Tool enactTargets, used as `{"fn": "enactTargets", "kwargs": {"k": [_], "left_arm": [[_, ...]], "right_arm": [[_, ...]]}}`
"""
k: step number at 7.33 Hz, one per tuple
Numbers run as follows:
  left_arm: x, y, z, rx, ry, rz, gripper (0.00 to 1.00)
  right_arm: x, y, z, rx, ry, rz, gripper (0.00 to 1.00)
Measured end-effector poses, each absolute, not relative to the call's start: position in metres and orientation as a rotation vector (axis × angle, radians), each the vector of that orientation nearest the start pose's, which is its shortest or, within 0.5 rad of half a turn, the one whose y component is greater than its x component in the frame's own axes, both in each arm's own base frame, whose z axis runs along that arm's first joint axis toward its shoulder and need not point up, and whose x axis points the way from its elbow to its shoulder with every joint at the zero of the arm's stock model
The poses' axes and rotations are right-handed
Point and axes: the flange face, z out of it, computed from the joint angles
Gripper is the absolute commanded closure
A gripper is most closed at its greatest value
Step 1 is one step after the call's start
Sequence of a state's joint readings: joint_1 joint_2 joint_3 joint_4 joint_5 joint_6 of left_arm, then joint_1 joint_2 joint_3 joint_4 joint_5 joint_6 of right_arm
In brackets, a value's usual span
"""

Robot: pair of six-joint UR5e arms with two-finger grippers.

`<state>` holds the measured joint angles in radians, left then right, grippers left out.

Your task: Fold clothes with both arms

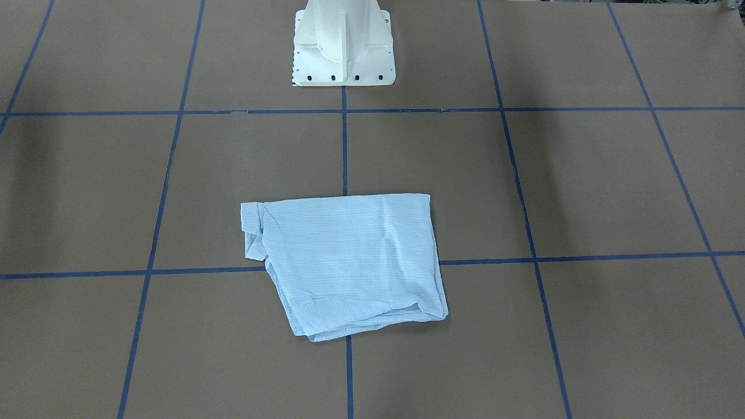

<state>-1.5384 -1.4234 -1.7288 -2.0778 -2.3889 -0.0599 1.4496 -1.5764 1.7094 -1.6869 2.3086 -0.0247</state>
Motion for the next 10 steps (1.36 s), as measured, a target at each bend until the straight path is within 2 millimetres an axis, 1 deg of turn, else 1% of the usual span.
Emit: {"fn": "enactTargets", "kwargs": {"k": [2,5,7,8,10], "left_arm": [[-0.046,-0.453,0.583,0.464,0.823,0.192,0.0],[-0.046,-0.46,0.57,0.518,0.822,0.212,0.0],[-0.046,-0.462,0.562,0.547,0.818,0.224,0.0],[-0.046,-0.463,0.555,0.566,0.816,0.232,0.0],[-0.05,-0.468,0.537,0.667,0.77,0.255,0.0]], "right_arm": [[0.006,-0.492,0.607,-0.02,-0.749,-0.145,0.0],[0.003,-0.489,0.61,-0.035,-0.802,-0.139,0.0],[0.003,-0.491,0.614,-0.044,-0.807,-0.135,0.0],[0.003,-0.492,0.618,-0.052,-0.808,-0.132,0.0],[0.001,-0.492,0.628,-0.075,-0.827,-0.122,0.0]]}}
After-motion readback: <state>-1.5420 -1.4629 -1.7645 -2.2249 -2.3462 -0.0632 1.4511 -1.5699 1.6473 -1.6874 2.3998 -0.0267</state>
